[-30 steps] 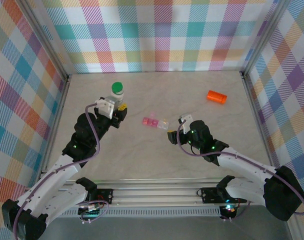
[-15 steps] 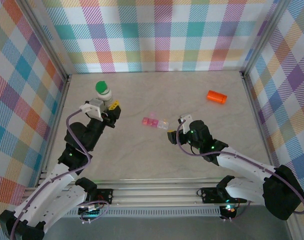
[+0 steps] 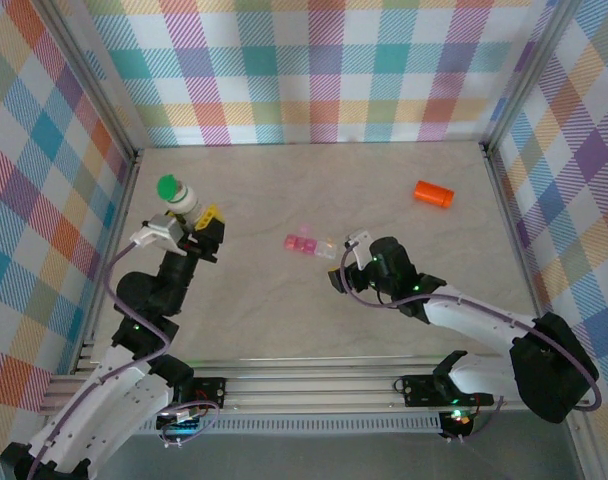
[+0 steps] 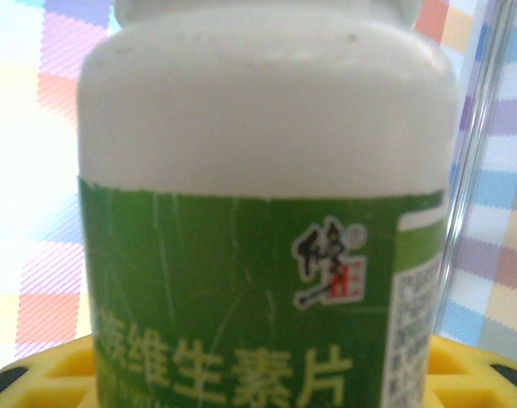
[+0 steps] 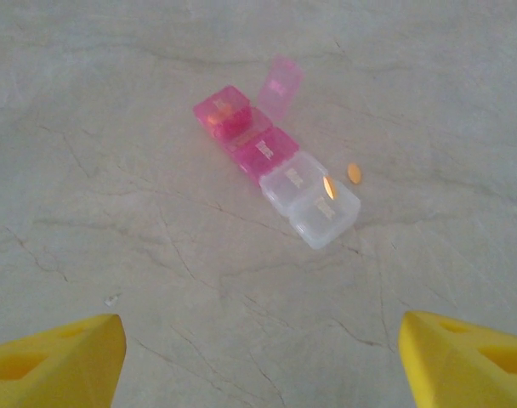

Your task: Sort the pills into containers

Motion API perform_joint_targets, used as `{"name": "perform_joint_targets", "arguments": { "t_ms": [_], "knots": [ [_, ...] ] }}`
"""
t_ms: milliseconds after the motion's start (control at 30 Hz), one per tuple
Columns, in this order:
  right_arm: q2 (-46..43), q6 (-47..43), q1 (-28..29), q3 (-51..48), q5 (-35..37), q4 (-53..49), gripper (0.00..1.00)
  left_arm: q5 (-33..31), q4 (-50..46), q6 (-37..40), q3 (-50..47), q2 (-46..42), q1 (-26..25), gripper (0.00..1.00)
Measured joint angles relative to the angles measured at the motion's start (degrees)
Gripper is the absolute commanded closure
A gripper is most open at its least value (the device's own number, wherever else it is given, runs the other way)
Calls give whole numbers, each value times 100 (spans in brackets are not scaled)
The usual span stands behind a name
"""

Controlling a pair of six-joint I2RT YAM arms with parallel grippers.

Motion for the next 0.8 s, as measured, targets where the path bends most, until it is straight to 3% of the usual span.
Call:
{"name": "perform_joint_targets", "arguments": {
  "t_ms": [167, 367, 567, 800],
  "knots": [
    [70, -118, 0, 256, -81, -109, 17, 122, -179, 70, 24, 28, 13, 100],
    [262, -448, 0, 625, -278, -516, 17, 748, -658, 153, 20, 203, 13, 100],
    [481, -1589, -192, 1071, -855, -817, 17, 1060, -964, 149, -52, 356, 13, 100],
    [1423, -3298, -826, 1270, -1585, -833, 17, 1014, -1082, 81, -634, -177, 13, 100]
  ]
}}
